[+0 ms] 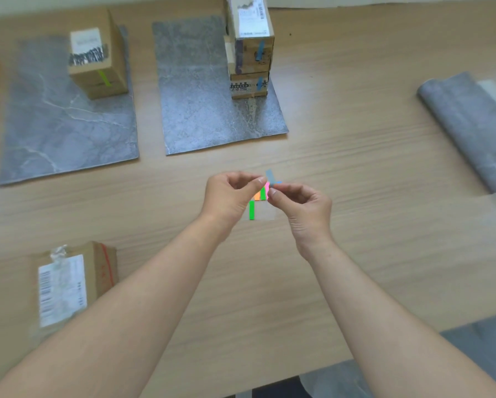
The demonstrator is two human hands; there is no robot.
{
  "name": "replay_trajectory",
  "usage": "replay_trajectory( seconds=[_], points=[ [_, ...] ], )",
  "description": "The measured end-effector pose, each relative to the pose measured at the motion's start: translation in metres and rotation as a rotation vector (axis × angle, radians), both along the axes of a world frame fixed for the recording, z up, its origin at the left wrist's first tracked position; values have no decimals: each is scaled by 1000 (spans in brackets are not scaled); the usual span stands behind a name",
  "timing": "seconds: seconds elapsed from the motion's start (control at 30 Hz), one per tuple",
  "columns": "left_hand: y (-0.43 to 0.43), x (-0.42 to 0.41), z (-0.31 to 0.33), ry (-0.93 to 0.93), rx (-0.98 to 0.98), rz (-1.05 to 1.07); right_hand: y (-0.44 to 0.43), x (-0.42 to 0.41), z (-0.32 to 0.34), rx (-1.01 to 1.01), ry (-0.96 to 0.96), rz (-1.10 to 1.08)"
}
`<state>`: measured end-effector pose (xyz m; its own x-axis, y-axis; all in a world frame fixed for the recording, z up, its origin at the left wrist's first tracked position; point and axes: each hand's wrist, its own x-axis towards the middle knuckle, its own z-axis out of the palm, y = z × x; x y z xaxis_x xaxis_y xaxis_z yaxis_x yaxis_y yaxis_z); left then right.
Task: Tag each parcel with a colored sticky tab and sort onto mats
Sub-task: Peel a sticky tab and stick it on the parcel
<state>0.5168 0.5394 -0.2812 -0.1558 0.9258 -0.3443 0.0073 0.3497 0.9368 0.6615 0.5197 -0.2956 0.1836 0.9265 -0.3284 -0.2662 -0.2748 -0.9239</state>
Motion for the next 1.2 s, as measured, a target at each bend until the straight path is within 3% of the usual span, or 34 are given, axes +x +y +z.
replay_trajectory(
  seconds=[0.2, 0.63, 0.83, 1.2],
  points=[
    [-34, -26, 33, -44, 94, -45, -39, -29, 28, 85, -47, 8],
    [-122, -106, 80, 286, 192, -32, -118, -85, 84, 129, -110, 99],
    [-188, -147, 62, 452, 168, 36, -159, -115, 64, 136, -120, 207],
    [-307, -226, 24, 540, 10, 214, -236, -184, 31, 102, -206, 366]
  ],
)
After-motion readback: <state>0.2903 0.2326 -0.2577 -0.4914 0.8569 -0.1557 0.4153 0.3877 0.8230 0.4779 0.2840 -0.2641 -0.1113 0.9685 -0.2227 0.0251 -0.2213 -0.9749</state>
